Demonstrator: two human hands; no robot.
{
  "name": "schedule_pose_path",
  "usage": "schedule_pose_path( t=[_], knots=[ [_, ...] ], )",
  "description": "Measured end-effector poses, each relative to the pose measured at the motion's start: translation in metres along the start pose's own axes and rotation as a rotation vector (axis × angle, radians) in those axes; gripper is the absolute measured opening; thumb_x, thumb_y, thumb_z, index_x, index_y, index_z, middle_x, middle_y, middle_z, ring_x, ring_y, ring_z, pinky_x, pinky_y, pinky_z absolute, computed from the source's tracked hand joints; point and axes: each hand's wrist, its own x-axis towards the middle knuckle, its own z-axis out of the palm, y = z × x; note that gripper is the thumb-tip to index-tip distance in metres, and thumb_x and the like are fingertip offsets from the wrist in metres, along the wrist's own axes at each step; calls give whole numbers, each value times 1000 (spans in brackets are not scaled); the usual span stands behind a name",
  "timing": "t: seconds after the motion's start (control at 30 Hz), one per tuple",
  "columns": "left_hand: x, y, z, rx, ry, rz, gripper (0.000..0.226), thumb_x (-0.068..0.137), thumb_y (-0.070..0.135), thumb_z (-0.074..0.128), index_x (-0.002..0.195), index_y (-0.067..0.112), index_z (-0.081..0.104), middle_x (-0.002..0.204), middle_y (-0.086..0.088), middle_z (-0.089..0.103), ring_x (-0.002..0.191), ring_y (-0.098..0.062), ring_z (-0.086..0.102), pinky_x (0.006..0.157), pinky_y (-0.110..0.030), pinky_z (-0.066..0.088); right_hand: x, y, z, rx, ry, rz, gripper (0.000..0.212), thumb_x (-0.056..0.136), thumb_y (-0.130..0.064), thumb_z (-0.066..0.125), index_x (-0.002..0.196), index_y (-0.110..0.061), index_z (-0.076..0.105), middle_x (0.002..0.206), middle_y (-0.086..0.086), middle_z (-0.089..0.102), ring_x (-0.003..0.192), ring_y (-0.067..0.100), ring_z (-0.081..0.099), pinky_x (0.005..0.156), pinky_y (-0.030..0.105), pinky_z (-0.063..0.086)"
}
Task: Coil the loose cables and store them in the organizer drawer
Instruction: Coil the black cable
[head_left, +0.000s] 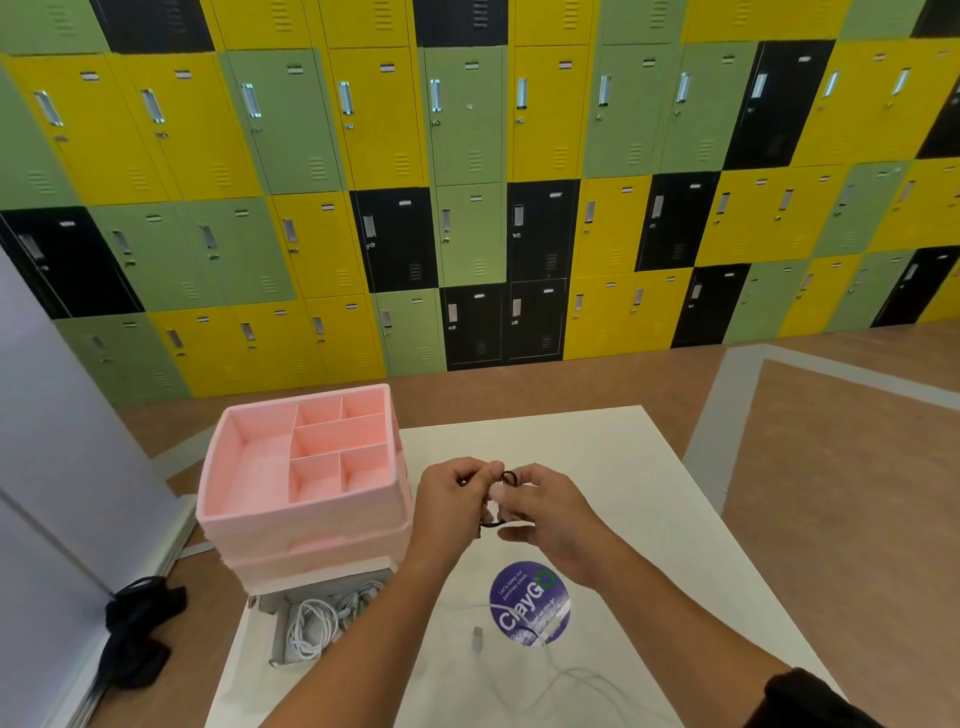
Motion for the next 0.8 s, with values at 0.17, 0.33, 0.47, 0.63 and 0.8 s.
schedule_pose_path(
  t=[0.17, 0.33, 0.47, 0.63, 0.8],
  knots=[
    [3, -6, -1, -16, 93, -43, 23, 95, 21, 67, 75, 11, 73, 53, -2, 57, 48, -16, 58, 41, -28, 42, 5, -4, -1, -477, 130, -105, 18, 92, -5, 65, 109, -7, 66, 89, 7, 77, 74, 22, 75, 72, 33, 61],
    [8, -10, -6, -15, 129, -106, 25, 97, 22, 65, 76, 9, 71, 56, -2, 55, 46, -14, 58, 41, -21, 39, 2, -10, 2, -590, 6, -107, 26, 96, -2, 48, 111, -9, 68, 90, 7, 76, 70, 20, 76, 70, 32, 61],
    [8, -12, -7, -167, 47, -203, 28, 98, 21, 63, 78, 2, 69, 51, 2, 46, 45, -13, 50, 53, -30, 47, 3, -17, -11, -775, 9, -190, 26, 97, -4, 51, 106, -13, 74, 90, 2, 76, 80, 15, 72, 78, 29, 56],
    [9, -10, -10, -316, -62, -306, 29, 101, 23, 59, 82, 3, 69, 55, -4, 42, 55, -23, 45, 52, -26, 49, 5, -11, -19, -1027, 85, -377, 20, 100, -21, 58, 111, -19, 75, 103, -9, 59, 102, 11, 49, 85, 25, 43],
    [7, -8, -9, -106, -168, -179, 18, 99, 26, 62, 95, 16, 76, 71, -3, 63, 54, -12, 58, 60, -34, 50, 6, -11, -18, -1075, 135, -386, 23, 101, -24, 57, 115, -19, 74, 93, -4, 52, 97, 13, 42, 77, 25, 36]
  ],
)
